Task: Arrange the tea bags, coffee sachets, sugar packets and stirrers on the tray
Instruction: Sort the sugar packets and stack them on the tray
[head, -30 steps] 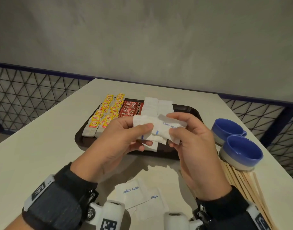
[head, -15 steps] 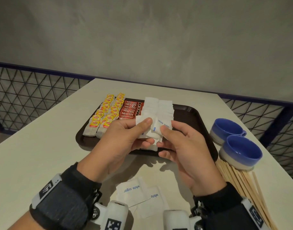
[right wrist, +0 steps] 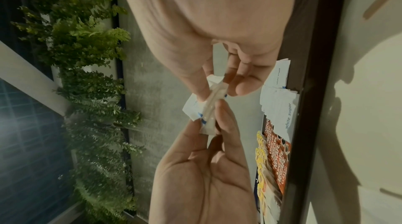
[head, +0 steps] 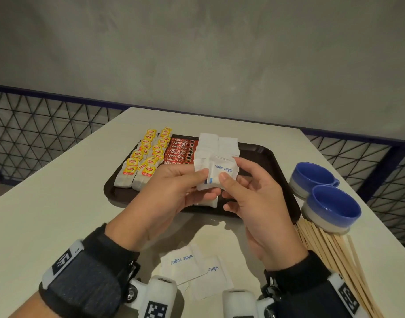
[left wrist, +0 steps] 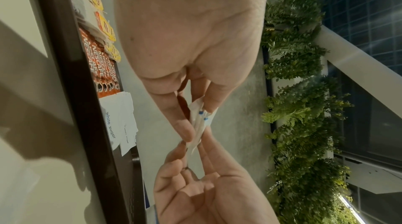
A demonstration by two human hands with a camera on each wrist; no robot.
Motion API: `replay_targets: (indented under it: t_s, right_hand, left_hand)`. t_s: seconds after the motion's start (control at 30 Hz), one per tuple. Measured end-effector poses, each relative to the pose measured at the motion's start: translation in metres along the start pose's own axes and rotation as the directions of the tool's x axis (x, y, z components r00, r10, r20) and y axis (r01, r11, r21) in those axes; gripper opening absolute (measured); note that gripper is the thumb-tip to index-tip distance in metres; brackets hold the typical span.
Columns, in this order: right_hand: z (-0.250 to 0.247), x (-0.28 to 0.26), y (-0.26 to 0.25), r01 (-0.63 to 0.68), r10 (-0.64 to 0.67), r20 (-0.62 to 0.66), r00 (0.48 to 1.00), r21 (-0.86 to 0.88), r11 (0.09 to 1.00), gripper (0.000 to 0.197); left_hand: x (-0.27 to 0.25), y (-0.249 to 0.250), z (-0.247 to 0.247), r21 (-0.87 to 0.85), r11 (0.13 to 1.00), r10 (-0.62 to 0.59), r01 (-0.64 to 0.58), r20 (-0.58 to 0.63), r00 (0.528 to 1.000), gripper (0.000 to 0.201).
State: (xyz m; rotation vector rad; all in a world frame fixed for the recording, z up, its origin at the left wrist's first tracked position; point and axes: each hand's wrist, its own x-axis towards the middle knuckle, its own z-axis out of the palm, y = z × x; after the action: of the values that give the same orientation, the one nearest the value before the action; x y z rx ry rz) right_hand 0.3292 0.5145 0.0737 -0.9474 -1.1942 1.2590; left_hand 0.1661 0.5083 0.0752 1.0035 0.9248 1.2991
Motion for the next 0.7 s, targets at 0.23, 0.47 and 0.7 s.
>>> replay_targets:
  t_s: [0.23,0.47,0.7]
  right_hand:
    - [0.001,-0.001,-0.001,-0.005,0.005,-0.015,1.000,-0.020,1.000,0.043]
    - [0.000,0.000,-0.003,-0.034,0.031,-0.082,0.996,-0.035,0.999,0.028]
    - [-0.004,-0.001,-0.025,-0.055,0.034,-0.101,0.994,-0.208,0.977,0.015]
  left_hand:
    - [-0.001,-0.004,0.002,0.059,0.995,0.079,-0.083,0.070,0.994,0.029]
    - [0.000,-0.004,0.000,0.071,0.995,0.061,-0.063,0.039,0.997,0.025]
    - [0.002,0.005,-0.004,0.081,0.991,0.114,-0.107,-0.094,0.989,0.017]
